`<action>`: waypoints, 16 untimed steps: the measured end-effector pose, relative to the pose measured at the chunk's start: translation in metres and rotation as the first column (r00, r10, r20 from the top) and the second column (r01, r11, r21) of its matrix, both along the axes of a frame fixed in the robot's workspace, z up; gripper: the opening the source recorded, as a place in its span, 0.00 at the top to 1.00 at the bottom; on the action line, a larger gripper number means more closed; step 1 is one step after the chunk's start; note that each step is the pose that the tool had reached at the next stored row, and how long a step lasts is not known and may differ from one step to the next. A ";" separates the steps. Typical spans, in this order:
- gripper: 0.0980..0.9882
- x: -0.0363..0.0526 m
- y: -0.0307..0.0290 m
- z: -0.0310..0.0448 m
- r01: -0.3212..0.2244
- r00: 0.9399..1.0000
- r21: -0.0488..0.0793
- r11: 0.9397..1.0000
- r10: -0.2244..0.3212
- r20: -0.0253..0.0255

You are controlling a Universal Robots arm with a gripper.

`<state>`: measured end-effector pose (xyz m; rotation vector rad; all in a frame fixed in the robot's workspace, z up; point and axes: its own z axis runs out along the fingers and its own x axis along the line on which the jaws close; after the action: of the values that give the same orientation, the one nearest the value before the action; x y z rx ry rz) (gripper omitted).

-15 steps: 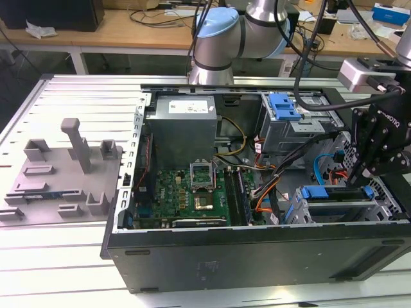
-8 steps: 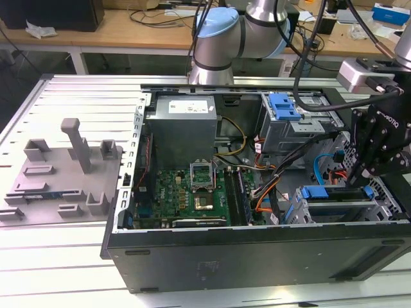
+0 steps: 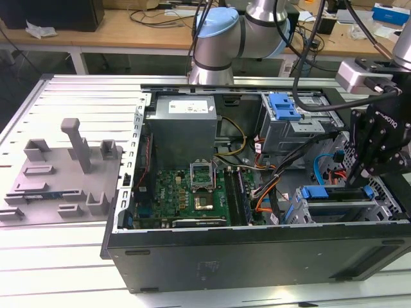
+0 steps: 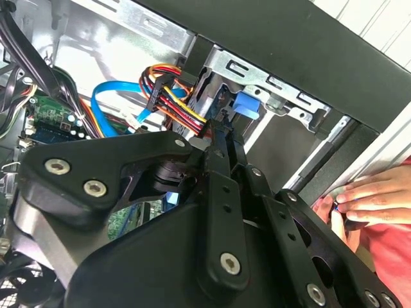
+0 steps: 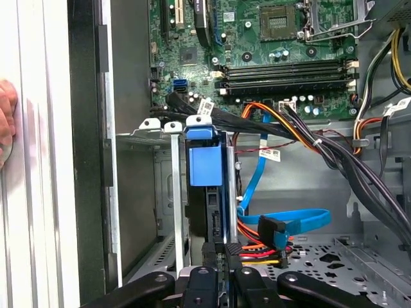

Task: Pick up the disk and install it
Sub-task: 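Insert the first disk wire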

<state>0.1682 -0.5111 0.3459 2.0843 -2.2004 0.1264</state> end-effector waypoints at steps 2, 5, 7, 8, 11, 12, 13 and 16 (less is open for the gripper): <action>0.93 0.0001 0.0001 -0.0006 0.000 1.000 -0.001 1.000 0.000 0.000; 0.93 0.0004 0.0003 -0.0017 0.000 1.000 -0.002 1.000 0.000 0.000; 0.93 0.0006 0.0005 -0.0025 0.000 1.000 -0.004 1.000 0.000 0.000; 0.93 0.0006 0.0006 -0.0027 0.000 1.000 -0.004 1.000 0.000 0.000; 0.93 0.0007 0.0007 -0.0039 0.000 1.000 -0.006 1.000 0.000 0.000; 0.93 0.0007 0.0008 -0.0043 0.000 1.000 -0.006 1.000 0.000 0.000; 0.93 0.0007 0.0008 -0.0047 0.000 1.000 -0.007 1.000 0.000 0.000; 0.93 0.0007 0.0009 -0.0059 0.000 1.000 -0.008 1.000 0.000 0.000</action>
<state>0.1689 -0.5102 0.3401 2.0803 -2.1963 0.1350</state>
